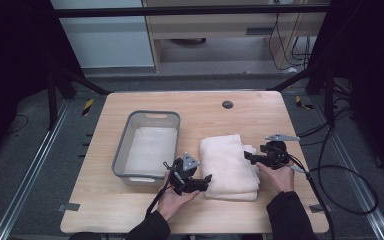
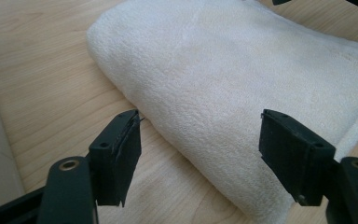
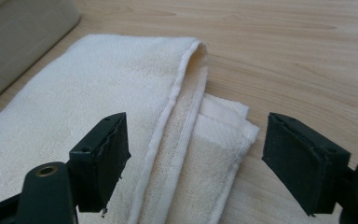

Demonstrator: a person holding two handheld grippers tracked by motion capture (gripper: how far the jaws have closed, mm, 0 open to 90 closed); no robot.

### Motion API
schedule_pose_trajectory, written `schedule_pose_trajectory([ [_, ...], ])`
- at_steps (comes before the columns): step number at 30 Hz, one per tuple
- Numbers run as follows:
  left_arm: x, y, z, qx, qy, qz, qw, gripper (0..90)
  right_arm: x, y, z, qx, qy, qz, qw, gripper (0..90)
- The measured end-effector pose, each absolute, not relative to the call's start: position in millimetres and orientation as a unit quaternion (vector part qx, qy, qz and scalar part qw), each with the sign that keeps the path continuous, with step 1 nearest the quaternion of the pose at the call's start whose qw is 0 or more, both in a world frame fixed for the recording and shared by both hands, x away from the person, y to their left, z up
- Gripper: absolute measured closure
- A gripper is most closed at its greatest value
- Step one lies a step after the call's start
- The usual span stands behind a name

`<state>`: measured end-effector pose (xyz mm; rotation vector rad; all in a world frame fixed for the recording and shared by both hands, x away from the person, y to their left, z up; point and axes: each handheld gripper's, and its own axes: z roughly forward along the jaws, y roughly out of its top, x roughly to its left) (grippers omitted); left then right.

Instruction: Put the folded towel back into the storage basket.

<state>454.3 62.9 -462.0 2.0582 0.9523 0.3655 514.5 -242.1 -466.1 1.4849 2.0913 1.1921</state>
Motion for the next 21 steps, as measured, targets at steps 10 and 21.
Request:
schedule_pose_trajectory([
  [10, 455, 55, -472, 0.82, 0.382, 0.135, 0.405, 25.7, 517, -236, -478, 0.517, 0.743, 0.398, 0.149, 20.9],
  [21, 455, 56, -474, 0.818, 0.384, 0.126, 0.41, 24.8, 519, -231, -488, 0.524, 0.75, 0.379, 0.138, 19.7],
])
